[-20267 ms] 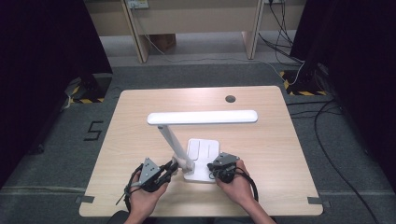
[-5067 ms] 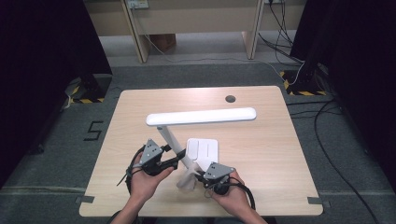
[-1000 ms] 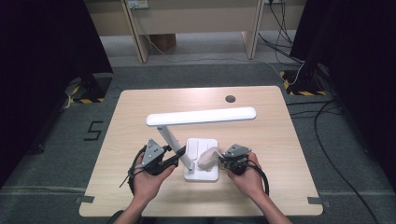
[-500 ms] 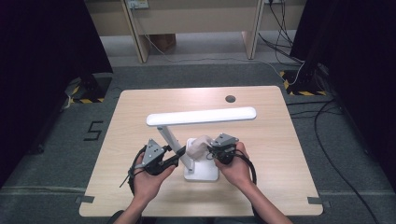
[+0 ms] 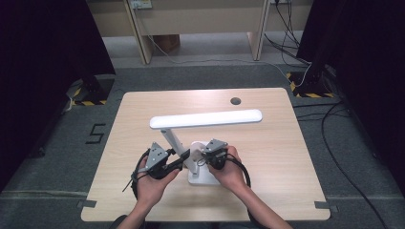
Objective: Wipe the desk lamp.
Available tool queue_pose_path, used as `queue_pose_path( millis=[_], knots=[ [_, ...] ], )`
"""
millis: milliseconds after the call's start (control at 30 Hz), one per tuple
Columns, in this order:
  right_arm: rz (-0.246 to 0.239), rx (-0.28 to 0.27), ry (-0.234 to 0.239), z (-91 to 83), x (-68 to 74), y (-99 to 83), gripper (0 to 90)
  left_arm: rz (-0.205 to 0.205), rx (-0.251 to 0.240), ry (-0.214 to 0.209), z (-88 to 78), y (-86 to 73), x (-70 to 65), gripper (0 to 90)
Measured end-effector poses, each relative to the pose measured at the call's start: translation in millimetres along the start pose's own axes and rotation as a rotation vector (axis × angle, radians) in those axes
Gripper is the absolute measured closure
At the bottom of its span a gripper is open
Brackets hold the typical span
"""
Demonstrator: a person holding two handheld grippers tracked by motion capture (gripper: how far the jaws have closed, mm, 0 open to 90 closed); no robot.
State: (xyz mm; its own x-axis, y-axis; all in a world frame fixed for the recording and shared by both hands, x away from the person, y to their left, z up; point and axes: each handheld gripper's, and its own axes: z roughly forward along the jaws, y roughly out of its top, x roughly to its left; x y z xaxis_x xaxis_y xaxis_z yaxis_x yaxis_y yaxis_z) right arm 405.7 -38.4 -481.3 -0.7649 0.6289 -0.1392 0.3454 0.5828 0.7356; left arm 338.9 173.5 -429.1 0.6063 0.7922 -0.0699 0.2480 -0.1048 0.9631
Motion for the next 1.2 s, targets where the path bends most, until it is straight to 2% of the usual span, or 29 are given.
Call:
queue_pose_path(
  millis=[100, 133, 233, 267, 333, 367, 433, 567, 700, 933, 1200],
  knots=[
    [-0.002, 0.010, -0.011, 1.4, -2.8, -5.2, 83.0, 0.000, 0.000, 0.000, 0.1, 0.0, 0.0, 59.3],
    [0.014, 0.020, -0.015, 0.8, -2.8, -6.4, 83.0, 0.002, 0.001, 0.001, 0.2, -0.1, -0.1, 59.3],
    [0.007, 0.018, -0.021, -0.1, -6.6, -9.5, 83.0, 0.004, 0.001, 0.002, 0.1, -0.2, -0.3, 59.3],
    [0.026, 0.022, -0.021, -0.6, -6.0, -10.1, 83.1, 0.003, 0.000, 0.003, 0.2, -0.2, -0.4, 59.3],
    [0.008, 0.020, -0.024, -1.4, -9.0, -11.5, 83.0, 0.003, -0.001, 0.003, 0.1, -0.4, -0.3, 59.4],
    [0.027, 0.023, -0.027, -2.1, -8.5, -12.3, 83.0, 0.002, -0.001, 0.003, 0.1, -0.4, -0.3, 59.4],
    [0.015, 0.026, -0.028, -3.4, -11.0, -13.7, 83.0, 0.003, 0.000, 0.003, 0.0, -0.3, -0.2, 59.4],
    [0.032, 0.026, -0.038, -6.4, -14.8, -18.6, 83.0, 0.004, 0.002, 0.003, 0.1, -0.4, -0.3, 59.4],
    [0.021, 0.034, -0.049, -9.1, -18.3, -21.2, 83.1, 0.004, 0.001, 0.003, -0.1, -0.3, -0.2, 59.5],
    [0.048, 0.045, -0.074, -14.9, -29.6, -29.3, 83.0, 0.003, 0.000, 0.003, 0.2, -0.4, -0.6, 59.3],
    [0.096, 0.058, -0.124, -23.8, -43.4, -37.2, 83.0, 0.004, 0.000, 0.003, 0.1, -0.6, -0.5, 59.2]
  ],
)
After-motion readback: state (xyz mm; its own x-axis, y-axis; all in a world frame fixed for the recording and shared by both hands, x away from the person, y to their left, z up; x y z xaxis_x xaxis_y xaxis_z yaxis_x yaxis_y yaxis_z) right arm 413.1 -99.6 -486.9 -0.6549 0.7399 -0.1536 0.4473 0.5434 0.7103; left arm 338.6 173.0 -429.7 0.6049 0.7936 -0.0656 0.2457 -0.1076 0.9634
